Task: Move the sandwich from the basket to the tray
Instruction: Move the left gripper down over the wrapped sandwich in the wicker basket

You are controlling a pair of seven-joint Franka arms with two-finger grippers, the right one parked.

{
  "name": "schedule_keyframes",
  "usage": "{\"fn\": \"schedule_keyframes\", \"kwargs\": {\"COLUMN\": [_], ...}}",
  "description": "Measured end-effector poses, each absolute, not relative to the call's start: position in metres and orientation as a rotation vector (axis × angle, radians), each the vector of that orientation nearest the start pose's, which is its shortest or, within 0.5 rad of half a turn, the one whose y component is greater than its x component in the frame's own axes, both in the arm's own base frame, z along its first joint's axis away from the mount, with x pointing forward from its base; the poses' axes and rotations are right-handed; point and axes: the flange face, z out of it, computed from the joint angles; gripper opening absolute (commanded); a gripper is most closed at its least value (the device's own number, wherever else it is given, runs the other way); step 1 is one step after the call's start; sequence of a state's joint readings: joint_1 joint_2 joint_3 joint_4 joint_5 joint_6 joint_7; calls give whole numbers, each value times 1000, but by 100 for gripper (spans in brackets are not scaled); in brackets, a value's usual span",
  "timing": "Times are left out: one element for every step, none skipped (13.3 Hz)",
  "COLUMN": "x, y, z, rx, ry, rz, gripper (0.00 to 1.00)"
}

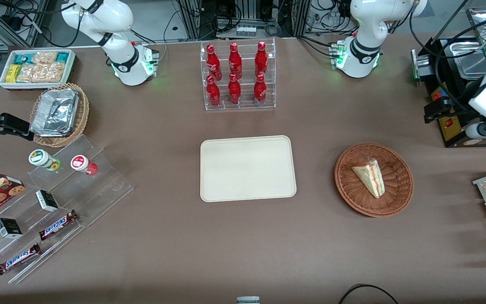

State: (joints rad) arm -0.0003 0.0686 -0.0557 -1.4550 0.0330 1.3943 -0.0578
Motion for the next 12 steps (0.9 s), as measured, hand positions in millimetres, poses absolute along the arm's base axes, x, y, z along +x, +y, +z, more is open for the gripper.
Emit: {"fn": "schedule_keyframes", "kwargs": {"x": [556, 555, 555, 554, 555, 555, 556, 557, 559, 562, 562, 561], "y": [-23, -22, -23, -24, -25, -25, -26, -26, -27, -28, -29, -29], "z": [626, 626, 625, 624, 623, 620, 615, 606, 593, 579, 562, 544], "rx": [-3099, -3101, -3106, -3108, -3108, -3107, -3106, -3106, -3106, -3108, -3110, -3111], "ry": [-15, -17, -15, -13, -12, -11, -9, -6, -4, -1, 2, 3], "rz": [199, 202, 205, 207, 209, 212, 219, 223, 215, 195, 171, 150], "gripper": [100, 100, 100, 100, 100, 100, 100, 100, 100, 100, 100, 100]}}
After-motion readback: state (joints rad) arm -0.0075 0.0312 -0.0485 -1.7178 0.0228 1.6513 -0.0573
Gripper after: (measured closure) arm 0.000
